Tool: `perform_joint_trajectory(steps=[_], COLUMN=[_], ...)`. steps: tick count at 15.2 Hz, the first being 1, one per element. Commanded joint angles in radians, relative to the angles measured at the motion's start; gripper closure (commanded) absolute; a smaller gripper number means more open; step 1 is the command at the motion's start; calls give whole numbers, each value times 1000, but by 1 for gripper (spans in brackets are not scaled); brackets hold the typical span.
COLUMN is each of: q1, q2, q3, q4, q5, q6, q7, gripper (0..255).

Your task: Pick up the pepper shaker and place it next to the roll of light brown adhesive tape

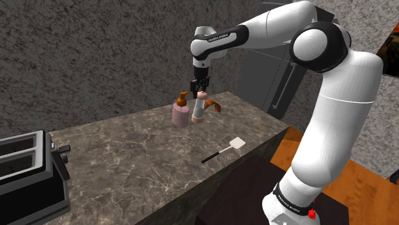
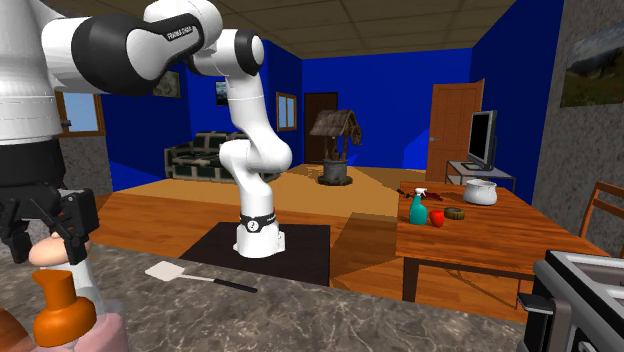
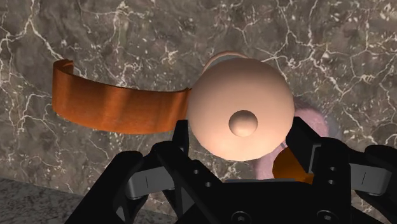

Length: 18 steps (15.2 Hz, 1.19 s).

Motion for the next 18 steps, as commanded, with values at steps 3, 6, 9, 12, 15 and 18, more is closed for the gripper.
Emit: perform_joint_trajectory(steps=[3,6,9,12,15,18], q1=[0,0,0,0,0,1], q2=[11,11,11,11,11,-1], q3=[0,0,0,0,0,1], q4=[-32,-32,-32,-32,-32,19], q5=[-1,-1,-1,-1,-1,0], q6=[44,44,44,44,44,-20], q7=[2,2,2,2,2,0], gripper=[255,255,255,0,0,0])
